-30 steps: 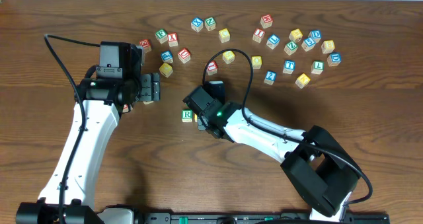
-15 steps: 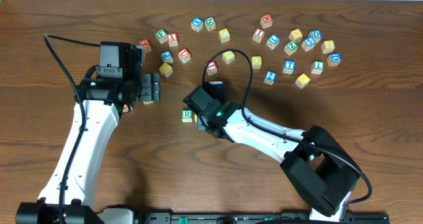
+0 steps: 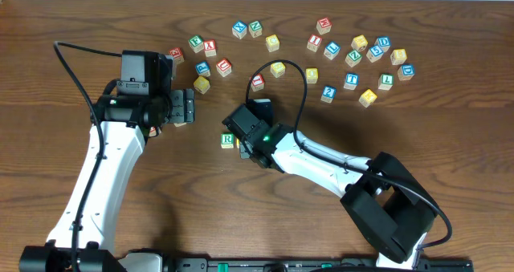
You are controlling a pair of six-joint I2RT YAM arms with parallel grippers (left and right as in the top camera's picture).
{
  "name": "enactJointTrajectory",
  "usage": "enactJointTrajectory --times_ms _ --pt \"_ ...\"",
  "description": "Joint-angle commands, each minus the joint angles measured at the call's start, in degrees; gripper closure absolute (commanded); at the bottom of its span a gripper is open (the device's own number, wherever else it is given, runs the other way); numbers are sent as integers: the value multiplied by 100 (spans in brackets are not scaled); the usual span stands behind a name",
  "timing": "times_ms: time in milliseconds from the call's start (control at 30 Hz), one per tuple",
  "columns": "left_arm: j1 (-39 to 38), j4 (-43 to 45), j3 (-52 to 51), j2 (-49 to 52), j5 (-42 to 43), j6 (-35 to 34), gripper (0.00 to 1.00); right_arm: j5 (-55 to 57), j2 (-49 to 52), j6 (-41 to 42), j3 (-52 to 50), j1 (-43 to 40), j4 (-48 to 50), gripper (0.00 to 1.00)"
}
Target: Spell out ROBOT
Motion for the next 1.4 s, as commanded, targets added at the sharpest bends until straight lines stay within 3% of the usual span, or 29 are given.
enactJointTrajectory --times_ms 0,1367 --pt "28 7 31 -61 -46 11 14 7 79 -7 -39 -13 15 84" --pt "28 7 31 -63 -46 11 14 4 151 -7 -50 -15 63 81"
